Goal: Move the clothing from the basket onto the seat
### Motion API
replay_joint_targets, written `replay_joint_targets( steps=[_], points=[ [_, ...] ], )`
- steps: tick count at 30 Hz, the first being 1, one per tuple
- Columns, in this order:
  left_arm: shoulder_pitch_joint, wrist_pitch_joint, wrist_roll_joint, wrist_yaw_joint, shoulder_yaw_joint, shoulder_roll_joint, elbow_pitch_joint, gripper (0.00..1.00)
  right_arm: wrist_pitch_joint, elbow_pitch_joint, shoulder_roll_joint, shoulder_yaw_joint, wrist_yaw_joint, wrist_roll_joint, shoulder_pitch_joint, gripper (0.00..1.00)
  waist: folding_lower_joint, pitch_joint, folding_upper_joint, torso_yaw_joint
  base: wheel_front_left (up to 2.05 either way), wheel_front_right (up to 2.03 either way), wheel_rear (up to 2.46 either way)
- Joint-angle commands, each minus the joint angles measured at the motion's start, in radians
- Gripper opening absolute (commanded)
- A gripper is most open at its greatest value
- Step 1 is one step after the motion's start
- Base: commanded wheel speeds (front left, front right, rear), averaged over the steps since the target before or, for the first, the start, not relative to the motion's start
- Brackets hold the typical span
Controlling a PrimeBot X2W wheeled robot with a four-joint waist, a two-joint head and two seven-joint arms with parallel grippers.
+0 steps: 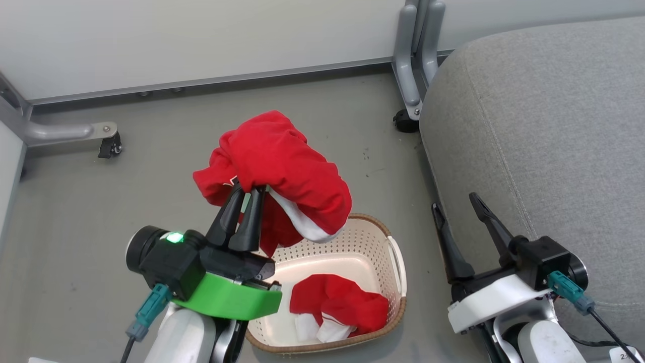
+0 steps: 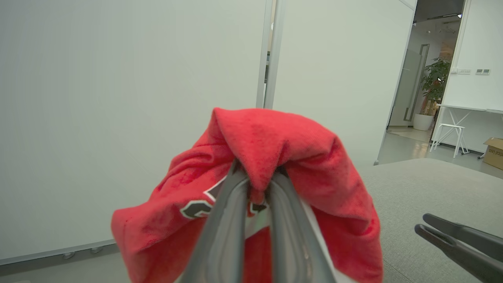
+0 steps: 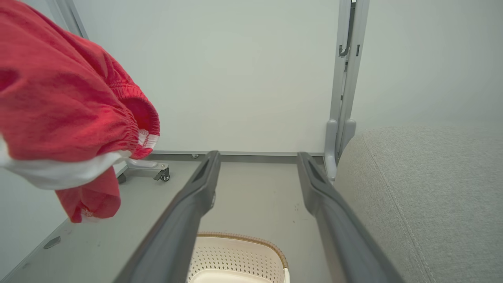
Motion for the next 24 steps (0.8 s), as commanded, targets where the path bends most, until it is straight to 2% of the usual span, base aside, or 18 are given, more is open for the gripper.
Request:
replay_joint_targets(
  steps=[1, 6, 14, 17, 24],
  points=[
    [0.013, 0.0, 0.004, 0.004, 0.003, 0.002, -0.002, 0.0, 0.003, -0.007, -0.003, 0.01, 0.0, 0.006, -0.006, 1.0, 0.0001, 0.002, 0.0, -0.001, 0.0, 0.0, 0.0],
    [0.003, 0.0, 0.002, 0.004, 0.0, 0.003, 0.0, 0.0, 0.009, -0.041, -0.003, 0.077, 0.0, 0.032, -0.034, 1.0, 0.0001, 0.009, 0.0, -0.001, 0.0, 0.0, 0.0],
    [-0.012, 0.0, 0.002, 0.003, -0.012, 0.004, 0.006, 0.0, 0.027, -0.093, -0.004, 0.281, 0.0, 0.111, -0.127, 1.0, 0.0001, 0.017, 0.0, 0.002, 0.0, 0.0, 0.0],
    [-0.02, 0.0, -0.004, 0.001, -0.019, 0.001, 0.006, 0.0, 0.035, -0.065, -0.004, 0.335, 0.0, 0.132, -0.168, 1.0, 0.0001, 0.02, 0.0, 0.009, 0.0, 0.0, 0.0],
    [-0.026, 0.0, -0.008, -0.004, -0.04, -0.004, 0.0, 0.0, 0.023, 0.058, -0.003, 0.389, 0.0, 0.112, -0.253, 1.0, 0.0001, 0.024, 0.0, 0.022, 0.0, 0.0, 0.0]
  ],
)
